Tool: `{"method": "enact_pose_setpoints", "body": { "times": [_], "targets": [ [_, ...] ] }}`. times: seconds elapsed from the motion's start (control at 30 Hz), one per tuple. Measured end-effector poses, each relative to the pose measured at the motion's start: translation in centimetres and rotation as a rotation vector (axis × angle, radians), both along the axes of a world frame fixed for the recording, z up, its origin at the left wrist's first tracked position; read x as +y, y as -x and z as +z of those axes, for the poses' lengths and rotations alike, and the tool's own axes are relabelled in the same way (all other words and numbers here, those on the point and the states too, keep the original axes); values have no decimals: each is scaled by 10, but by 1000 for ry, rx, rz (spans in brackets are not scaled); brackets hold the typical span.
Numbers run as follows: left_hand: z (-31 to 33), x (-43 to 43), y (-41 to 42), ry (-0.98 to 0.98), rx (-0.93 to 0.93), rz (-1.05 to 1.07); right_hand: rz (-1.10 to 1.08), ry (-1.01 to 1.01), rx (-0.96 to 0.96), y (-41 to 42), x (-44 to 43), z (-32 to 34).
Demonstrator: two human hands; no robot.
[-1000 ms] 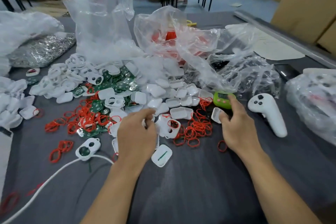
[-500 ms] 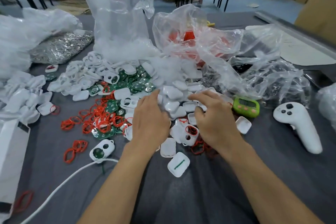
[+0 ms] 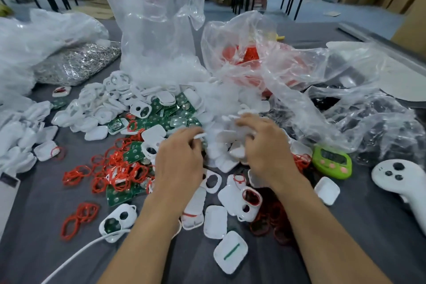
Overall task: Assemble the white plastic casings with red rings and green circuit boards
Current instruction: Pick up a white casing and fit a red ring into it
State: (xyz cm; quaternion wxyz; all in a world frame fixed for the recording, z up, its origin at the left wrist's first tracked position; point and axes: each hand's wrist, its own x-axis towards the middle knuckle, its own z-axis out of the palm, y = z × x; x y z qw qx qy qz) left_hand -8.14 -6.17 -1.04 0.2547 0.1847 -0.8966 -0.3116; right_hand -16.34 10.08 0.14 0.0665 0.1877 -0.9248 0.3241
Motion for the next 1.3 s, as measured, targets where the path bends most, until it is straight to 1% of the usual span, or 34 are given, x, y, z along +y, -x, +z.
{"method": "enact_pose_setpoints", "body": {
  "times": [0.07,0.13,0.2,0.27,0.33,0.4,0.47,0.53,0.6,0.67,0.73,0.83,0.9,0.97,1.0,1.03,1.1,1.17,1.2,1.23,1.27,1.3],
  "targets": [
    [3,-2,0,-22,-23,20,-100,-19,24,5,15,1],
    [4,-5,-3,-51,-12,41,-170,-62,-2,5,26,2],
    [7,-8,-7,-94,26,98,-197,-84,-2,3,30,5],
    [7,-13,-10,-141,61,164,-183,-33,54,-1,31,10],
    [7,-14,-12,-155,50,164,-82,39,67,-10,28,20],
    [6,-14,-14,-115,-7,91,91,71,-43,-21,22,27],
    [7,-15,-16,-75,-46,47,249,0,-217,-32,10,29],
    [9,-15,-17,-88,-27,39,317,-148,-307,-42,-3,27],
    [12,-13,-19,-110,34,34,340,-258,-285,-49,-13,23],
    [13,-10,-22,-105,91,25,359,-349,-203,-54,-21,21],
    [14,-8,-26,-91,127,17,364,-385,-145,-57,-25,21],
    [17,-5,-32,-117,142,-15,295,-294,-122,-54,-21,20],
    [21,1,-34,-165,129,-110,214,-108,-168,-46,-9,23],
    [22,7,-36,-156,124,-263,173,173,-268,-36,5,27],
    [21,10,-36,-118,117,-326,161,309,-340,-30,12,29],
    [19,12,-35,-69,110,-359,147,415,-417,-26,17,30],
    [15,13,-32,-33,118,-313,165,524,-568,-22,20,33],
    [15,16,-29,-155,122,-211,213,564,-644,-22,17,35],
    [15,17,-27,-249,117,-174,203,558,-621,-22,18,36],
    [15,19,-26,-336,105,-147,163,504,-544,-20,21,38],
    [15,20,-24,-410,88,-133,95,386,-423,-17,28,40],
    [15,20,-23,-482,67,-136,16,217,-298,-12,37,44]
  ]
}}
